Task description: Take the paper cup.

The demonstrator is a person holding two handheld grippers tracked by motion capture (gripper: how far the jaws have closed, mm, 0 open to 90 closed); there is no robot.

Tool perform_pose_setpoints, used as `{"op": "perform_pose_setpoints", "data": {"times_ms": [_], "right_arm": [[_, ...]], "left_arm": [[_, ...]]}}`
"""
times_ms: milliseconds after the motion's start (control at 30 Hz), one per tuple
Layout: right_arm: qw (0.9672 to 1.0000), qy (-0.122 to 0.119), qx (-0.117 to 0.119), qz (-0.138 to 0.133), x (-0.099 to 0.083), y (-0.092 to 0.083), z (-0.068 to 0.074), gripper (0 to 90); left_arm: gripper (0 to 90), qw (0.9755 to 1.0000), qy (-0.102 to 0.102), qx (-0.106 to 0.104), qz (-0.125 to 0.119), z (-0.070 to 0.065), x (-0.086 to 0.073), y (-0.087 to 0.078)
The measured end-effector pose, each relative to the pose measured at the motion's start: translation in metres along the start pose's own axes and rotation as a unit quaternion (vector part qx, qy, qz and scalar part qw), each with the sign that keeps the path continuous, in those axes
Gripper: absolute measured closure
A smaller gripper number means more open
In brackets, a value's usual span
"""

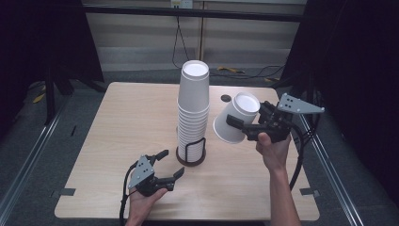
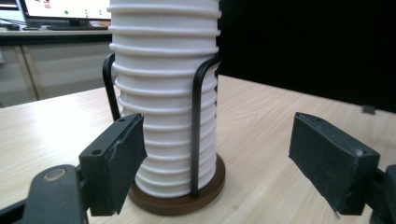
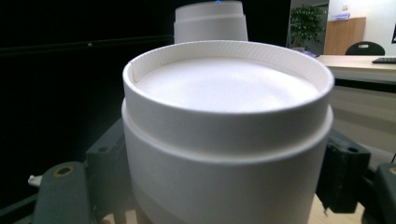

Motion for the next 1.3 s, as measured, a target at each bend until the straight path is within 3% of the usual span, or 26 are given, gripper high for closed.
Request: {"op": "perform_pose_setpoints", "data": {"times_ms": [267,300,433,667,1100,1300], "right_arm": [[0.9998,0.017,0.002,0.002,-0.023,0.001,0.002,21.3],[0.9998,0.022,0.004,-0.003,-0.025,0.001,0.002,21.3],[0.9997,0.025,0.006,0.004,-0.036,0.001,0.004,21.3],[0.9994,0.028,0.011,0.016,-0.053,0.003,0.010,21.4],[0.9988,0.037,0.017,0.026,-0.080,0.010,0.019,21.5],[0.9980,0.053,0.024,0.024,-0.093,0.015,0.022,21.5]], "left_arm": [[16.1,0.9995,0.018,-0.025,0.011,-0.009,0.010,0.010],[16.4,0.9994,0.008,-0.032,0.007,-0.011,0.011,0.011],[16.8,0.9992,0.006,-0.039,0.007,-0.014,0.016,0.015],[16.6,0.9980,0.014,-0.062,0.001,-0.019,0.028,0.021],[16.0,0.9954,0.026,-0.093,0.001,-0.034,0.032,0.032],[16.0,0.9945,0.030,-0.100,-0.007,-0.040,0.033,0.035]]}}
Point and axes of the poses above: each handheld gripper's, and its own axes: y roughly forward along the jaws, x roughly out of its top, z roughly to its left, the point moved 5 cm from there along y, roughly forward along the jaws
